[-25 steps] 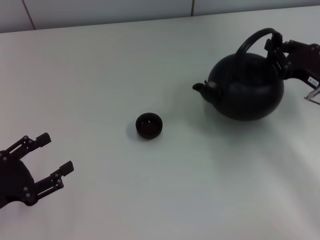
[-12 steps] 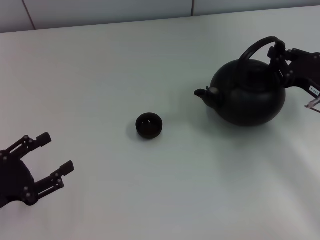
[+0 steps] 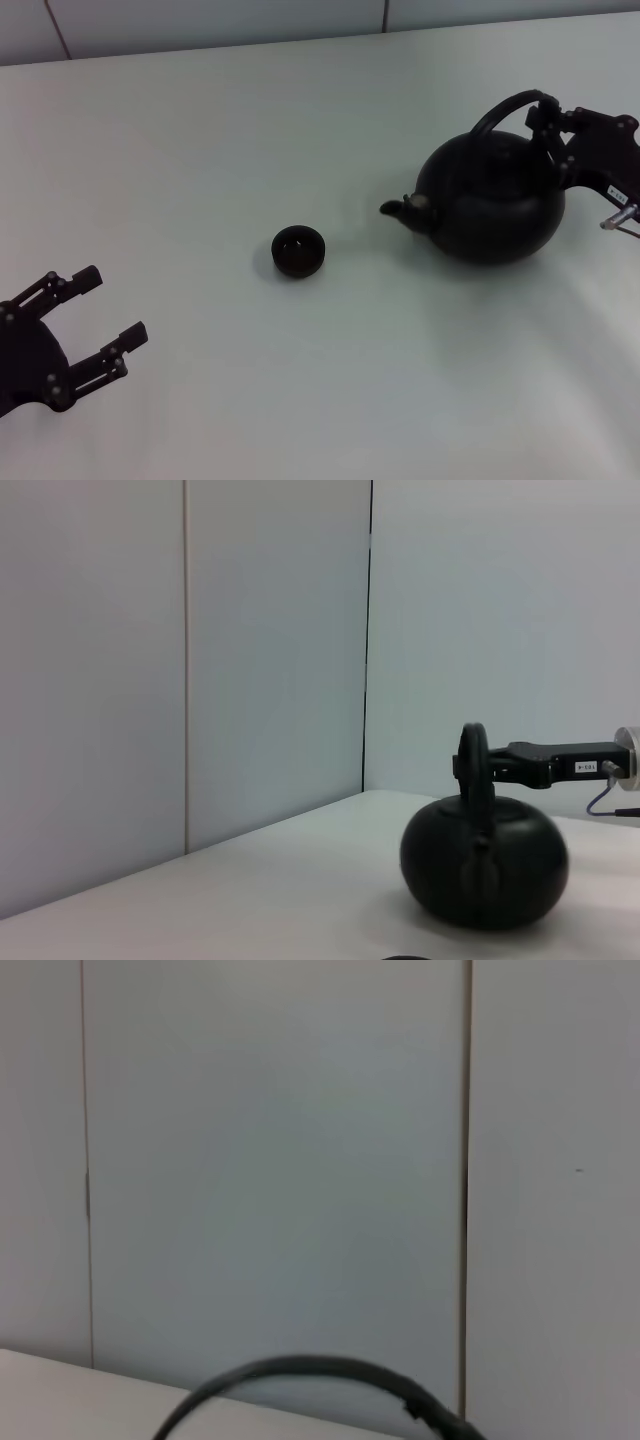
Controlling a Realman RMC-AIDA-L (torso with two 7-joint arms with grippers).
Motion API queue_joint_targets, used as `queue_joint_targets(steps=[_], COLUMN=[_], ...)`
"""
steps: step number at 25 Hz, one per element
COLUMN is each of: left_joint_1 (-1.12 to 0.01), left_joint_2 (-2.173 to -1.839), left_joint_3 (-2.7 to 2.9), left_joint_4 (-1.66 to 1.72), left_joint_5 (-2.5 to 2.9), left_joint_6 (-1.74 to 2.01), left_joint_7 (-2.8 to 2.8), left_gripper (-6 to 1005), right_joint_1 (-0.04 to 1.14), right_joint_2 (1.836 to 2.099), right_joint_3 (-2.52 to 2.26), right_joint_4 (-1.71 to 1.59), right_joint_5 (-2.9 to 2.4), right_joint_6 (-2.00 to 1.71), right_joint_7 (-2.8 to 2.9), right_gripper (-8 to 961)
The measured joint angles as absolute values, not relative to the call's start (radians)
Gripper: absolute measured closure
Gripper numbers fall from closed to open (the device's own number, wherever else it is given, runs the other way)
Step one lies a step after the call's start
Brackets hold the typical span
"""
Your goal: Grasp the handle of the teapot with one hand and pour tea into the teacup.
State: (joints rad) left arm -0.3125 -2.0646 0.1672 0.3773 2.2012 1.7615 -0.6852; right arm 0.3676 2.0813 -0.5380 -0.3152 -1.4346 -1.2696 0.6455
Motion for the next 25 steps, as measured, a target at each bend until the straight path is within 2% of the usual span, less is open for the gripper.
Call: queue_joint_targets(steps=[8,16,19,22,25], left_joint_1=[-0.309,-0.306,-0.307,-0.309,-0.315], left_joint_2=[-2.065,-2.065,-2.065,-2.066,-2.066], left_joint_3=[0.164,0.161,0.164,0.165,0.167], left_joint_4=[0.377,0.377,0.377,0.372,0.343], left_joint_5=[2.201,2.201,2.201,2.201,2.202], left_joint_6=[1.772,1.778,1.778,1.777,1.763], left_joint_7=[-0.685,-0.685,-0.684,-0.684,-0.669], left_gripper=[194,194,194,194,194], right_joint_1=[0.357,0.343,0.329,0.280,0.218], right_joint_2=[2.081,2.083,2.083,2.082,2.080], right_joint_3=[-0.527,-0.520,-0.518,-0.499,-0.441], right_joint_4=[-0.313,-0.315,-0.312,-0.310,-0.289], right_joint_5=[-1.432,-1.420,-1.420,-1.420,-1.420], right_joint_6=[-1.271,-1.293,-1.304,-1.368,-1.477], right_joint_7=[0.624,0.607,0.607,0.608,0.603], right_gripper=[764,576,460,344,304])
